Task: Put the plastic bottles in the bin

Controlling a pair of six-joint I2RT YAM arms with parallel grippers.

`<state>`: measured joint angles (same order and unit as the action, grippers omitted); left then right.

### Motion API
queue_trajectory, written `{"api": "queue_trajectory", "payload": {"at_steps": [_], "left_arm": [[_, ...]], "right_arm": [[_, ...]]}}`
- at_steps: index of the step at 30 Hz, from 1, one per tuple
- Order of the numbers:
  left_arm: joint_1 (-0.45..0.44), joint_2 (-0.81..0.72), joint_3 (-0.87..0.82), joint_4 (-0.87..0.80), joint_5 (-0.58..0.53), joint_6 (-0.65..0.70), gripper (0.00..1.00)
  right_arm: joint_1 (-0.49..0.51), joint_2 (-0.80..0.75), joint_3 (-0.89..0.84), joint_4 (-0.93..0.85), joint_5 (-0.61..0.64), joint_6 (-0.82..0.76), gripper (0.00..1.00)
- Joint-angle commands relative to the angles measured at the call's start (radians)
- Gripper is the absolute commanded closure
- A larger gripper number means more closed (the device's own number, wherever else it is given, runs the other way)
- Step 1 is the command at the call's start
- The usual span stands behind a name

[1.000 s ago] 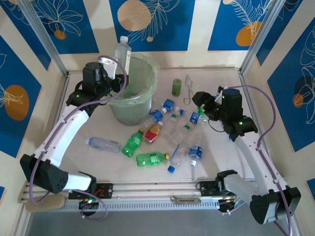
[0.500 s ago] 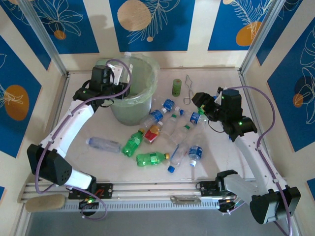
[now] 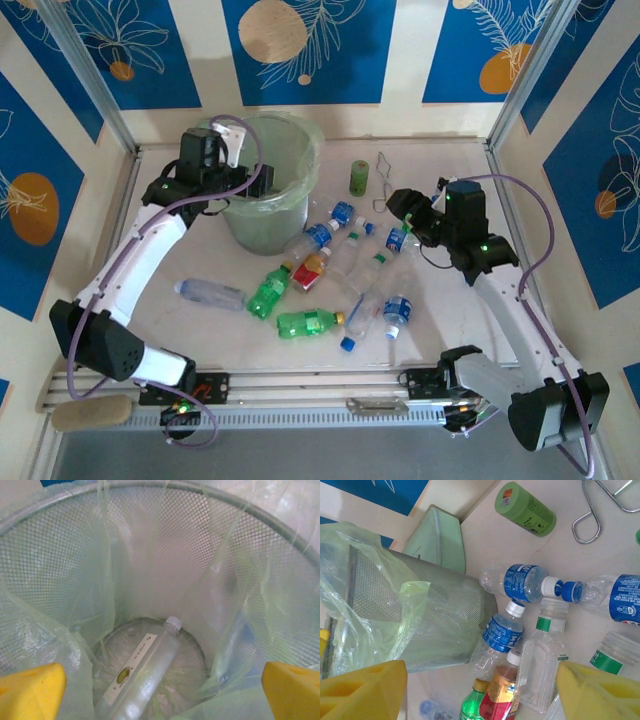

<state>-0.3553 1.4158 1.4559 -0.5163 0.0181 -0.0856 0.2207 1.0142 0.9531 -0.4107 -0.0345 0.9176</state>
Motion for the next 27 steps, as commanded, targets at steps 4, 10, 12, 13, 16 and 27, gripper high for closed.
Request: {"api": "queue_trajectory", "payload": {"at_steps": [4, 10, 12, 13, 16, 27], "left_arm": [[0.003, -0.094, 0.020, 0.063, 0.181, -0.088, 0.00], [-0.036, -0.203, -0.137, 0.258, 0.390, -0.206, 0.00], [-0.074, -0.238, -0.208, 0.329, 0.386, -0.244, 0.00], [-0.094, -0.248, -0.240, 0.356, 0.382, -0.262, 0.00], [-0.174, -0.264, -0.317, 0.427, 0.332, -0.295, 0.00], [-0.444, -0.109, -0.413, 0.599, 0.186, -0.394, 0.00]], "right_arm": [[0.011, 0.025, 0.004, -0.017, 0.005, -0.018, 0.21], [-0.011, 0.115, 0.076, -0.196, 0.082, -0.155, 0.21], [-0.024, 0.154, 0.109, -0.267, 0.117, -0.228, 0.20], [-0.030, 0.170, 0.121, -0.290, 0.141, -0.263, 0.20], [-0.064, 0.223, 0.165, -0.346, 0.205, -0.370, 0.19], [-0.235, 0.397, 0.224, -0.393, 0.556, -0.565, 0.10]]}}
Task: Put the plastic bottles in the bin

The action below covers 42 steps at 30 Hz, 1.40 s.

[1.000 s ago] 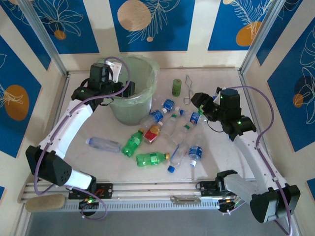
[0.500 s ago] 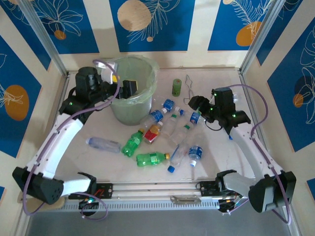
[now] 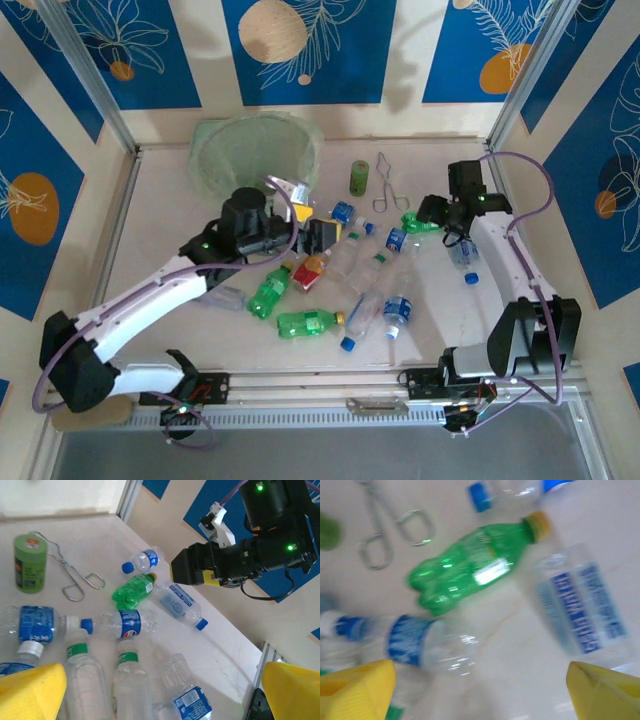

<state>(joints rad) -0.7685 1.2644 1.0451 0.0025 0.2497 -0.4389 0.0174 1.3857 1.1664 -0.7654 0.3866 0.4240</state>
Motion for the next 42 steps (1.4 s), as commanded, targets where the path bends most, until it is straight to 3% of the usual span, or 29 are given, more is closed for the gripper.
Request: {"api": "queue_trajectory", "payload": {"at_steps": [1, 7, 18, 29, 38, 42], "left_arm": [[-0.042, 0.062, 0.000, 0.080, -0.052, -0.044, 0.00], [-0.066, 0.168, -0.031, 0.138, -0.008, -0.057, 0.00], [-0.066, 0.298, -0.016, 0.070, 0.023, 0.082, 0.00], [-0.060, 0.280, -0.037, 0.055, -0.016, 0.111, 0.00], [-0.056, 0.292, -0.025, 0.040, -0.044, 0.118, 0.00], [-0.056, 0.306, -0.025, 0.057, -0.034, 0.100, 0.00]], "right_arm": [[-0.048, 0.037, 0.006, -0.027, 0.130, -0.077, 0.09], [-0.148, 0.102, 0.014, -0.026, 0.017, -0.116, 0.08], [-0.231, 0.251, 0.000, 0.014, -0.149, -0.166, 0.08], [-0.261, 0.434, 0.029, 0.030, -0.128, -0.169, 0.14], [-0.263, 0.461, 0.050, 0.050, -0.118, -0.169, 0.19], [-0.270, 0.483, 0.055, 0.042, -0.105, -0.165, 0.28]]}}
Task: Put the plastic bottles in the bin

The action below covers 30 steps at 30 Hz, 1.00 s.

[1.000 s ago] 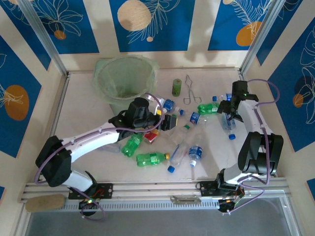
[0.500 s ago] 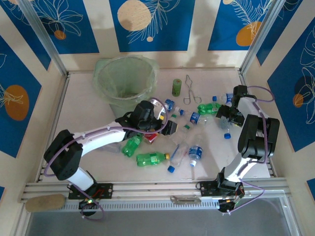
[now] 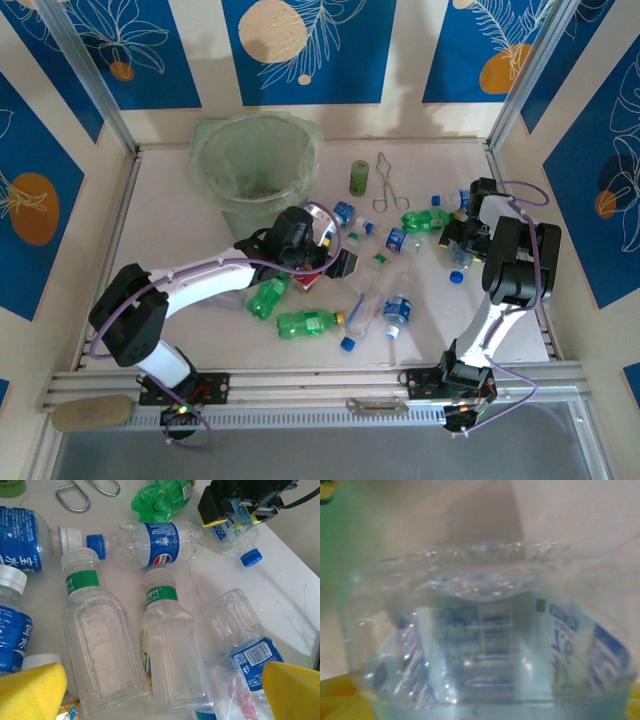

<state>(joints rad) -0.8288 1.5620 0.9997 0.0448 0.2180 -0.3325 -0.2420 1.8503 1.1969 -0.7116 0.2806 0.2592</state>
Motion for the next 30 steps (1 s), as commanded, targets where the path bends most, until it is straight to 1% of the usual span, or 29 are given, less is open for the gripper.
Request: {"api": "queue_trajectory", "payload": {"at_steps": [1, 5, 7, 13, 16, 21, 26, 30], "left_arm": [[0.004, 0.010, 0.021, 0.017, -0.002, -0.008, 0.00], [0.007, 0.008, 0.020, 0.012, 0.001, -0.004, 0.00], [0.005, 0.003, 0.019, 0.011, 0.001, -0.001, 0.00], [0.008, -0.017, 0.038, 0.013, 0.014, 0.011, 0.00], [0.008, -0.025, 0.066, 0.012, 0.027, 0.024, 0.00], [0.007, -0.030, 0.106, 0.012, 0.040, 0.025, 0.00], [0.007, -0.034, 0.120, 0.054, 0.033, 0.016, 0.00], [0.006, -0.037, 0.123, 0.112, 0.035, 0.018, 0.00]], "right_arm": [[-0.010, 0.020, 0.024, -0.014, 0.007, 0.000, 0.30], [-0.010, -0.006, 0.022, -0.022, 0.012, 0.009, 0.43], [-0.007, -0.036, 0.021, -0.029, 0.009, 0.016, 0.47], [0.045, -0.213, 0.007, -0.054, -0.001, 0.049, 0.49], [0.099, -0.313, 0.009, -0.069, -0.029, 0.070, 0.49], [0.244, -0.428, 0.022, -0.026, -0.104, 0.135, 0.49], [0.396, -0.463, 0.057, 0.082, -0.172, 0.192, 0.49], [0.446, -0.467, 0.044, 0.217, -0.322, 0.313, 0.50]]}}
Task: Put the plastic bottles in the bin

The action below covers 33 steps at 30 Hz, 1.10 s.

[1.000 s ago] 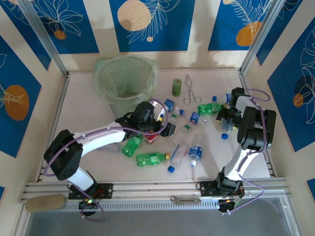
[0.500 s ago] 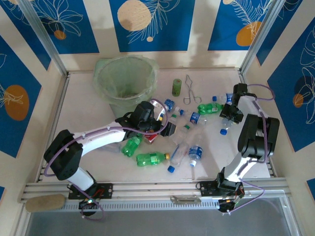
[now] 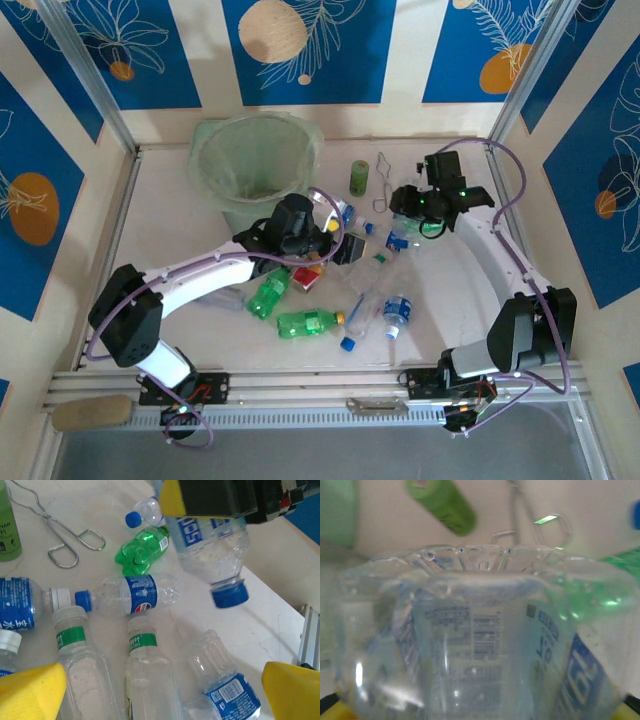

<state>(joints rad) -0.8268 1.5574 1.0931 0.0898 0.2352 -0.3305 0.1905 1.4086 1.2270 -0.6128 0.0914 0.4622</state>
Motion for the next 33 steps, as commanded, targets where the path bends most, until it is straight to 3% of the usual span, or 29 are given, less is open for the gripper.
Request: {"api": "queue_trajectory", "payload": {"at_steps": [1, 9, 15, 19, 24, 33], "left_arm": [[0.006, -0.030, 0.031, 0.082, 0.026, 0.013, 0.00], [0.004, 0.017, 0.037, 0.184, 0.095, -0.021, 0.00], [0.004, 0.059, 0.068, 0.202, 0.057, -0.024, 0.00], [0.004, 0.101, 0.105, 0.191, 0.027, -0.030, 0.00], [0.005, 0.152, 0.133, 0.201, 0.075, -0.068, 0.01], [0.005, 0.123, 0.097, 0.251, 0.031, -0.051, 0.17]], "right_arm": [[0.022, -0.025, 0.003, 0.154, -0.175, 0.137, 0.50], [0.095, -0.033, -0.084, 0.306, -0.275, 0.340, 0.50], [0.120, -0.089, -0.217, 0.455, -0.313, 0.506, 0.51], [0.127, -0.121, -0.252, 0.493, -0.340, 0.557, 0.51], [0.127, -0.150, -0.262, 0.490, -0.339, 0.573, 0.51], [0.141, -0.136, -0.286, 0.541, -0.391, 0.631, 0.51]]}}
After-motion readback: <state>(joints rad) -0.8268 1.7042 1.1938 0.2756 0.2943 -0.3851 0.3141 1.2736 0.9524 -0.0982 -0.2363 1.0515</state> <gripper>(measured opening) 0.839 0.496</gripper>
